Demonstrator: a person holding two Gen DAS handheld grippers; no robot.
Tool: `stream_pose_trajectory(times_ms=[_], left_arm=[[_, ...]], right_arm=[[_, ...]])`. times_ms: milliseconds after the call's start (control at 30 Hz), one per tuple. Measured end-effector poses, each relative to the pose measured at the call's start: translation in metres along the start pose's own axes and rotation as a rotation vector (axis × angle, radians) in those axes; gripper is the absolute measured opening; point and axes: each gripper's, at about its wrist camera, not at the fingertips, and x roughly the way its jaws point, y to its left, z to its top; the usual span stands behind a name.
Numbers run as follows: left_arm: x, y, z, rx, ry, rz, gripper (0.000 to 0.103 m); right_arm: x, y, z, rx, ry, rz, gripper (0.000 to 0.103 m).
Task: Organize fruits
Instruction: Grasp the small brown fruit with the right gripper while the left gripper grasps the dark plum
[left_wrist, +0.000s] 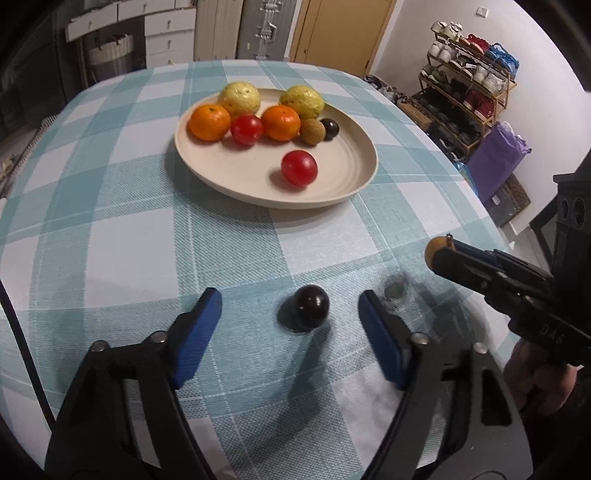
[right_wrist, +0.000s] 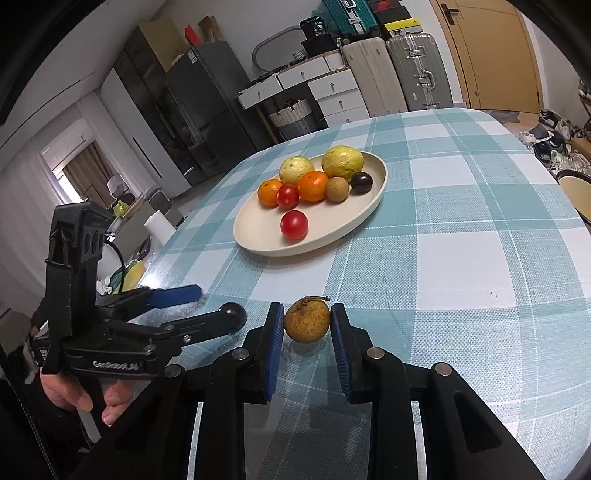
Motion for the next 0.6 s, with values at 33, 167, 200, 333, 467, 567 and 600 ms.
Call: stream_pose_trajectory(times_ms=[33,167,200,333,467,567,600], left_arm=[[0.001,0.000,0.000,-0.002,0.005,-0.011,0.063],[0.003,0.002,-0.001,-0.018,0.030,-0.071,0.026],[0.003,0.001,-0.001,-0.015,0.036,-0.080,0.019],[0.000,-0.001,-0.001,-0.006,0.033,-0.114,0.019],[-0.003,-0.001,-0.001,-0.009,0.026,-0.127,0.019],[-0.007,0.002,-0.001,-0.016,0.016,-0.132,0.019],[-0.009,0.004,0.000,-0.021,0.011,-0.135,0.019]], right_arm=[[0.000,0.000,0.000,0.000,0.000,0.003,0.026],[0.001,-0.001,0.001,-0.001,0.000,0.004,0.026],[0.000,-0.002,0.001,0.003,0.000,0.006,0.026],[0.000,-0.002,0.000,0.009,0.002,0.010,0.026],[0.001,-0.002,0.000,0.009,0.004,0.009,0.026],[0.002,-0.001,0.001,0.004,0.004,0.008,0.026],[0.003,0.000,0.001,0.002,0.005,0.006,0.026]])
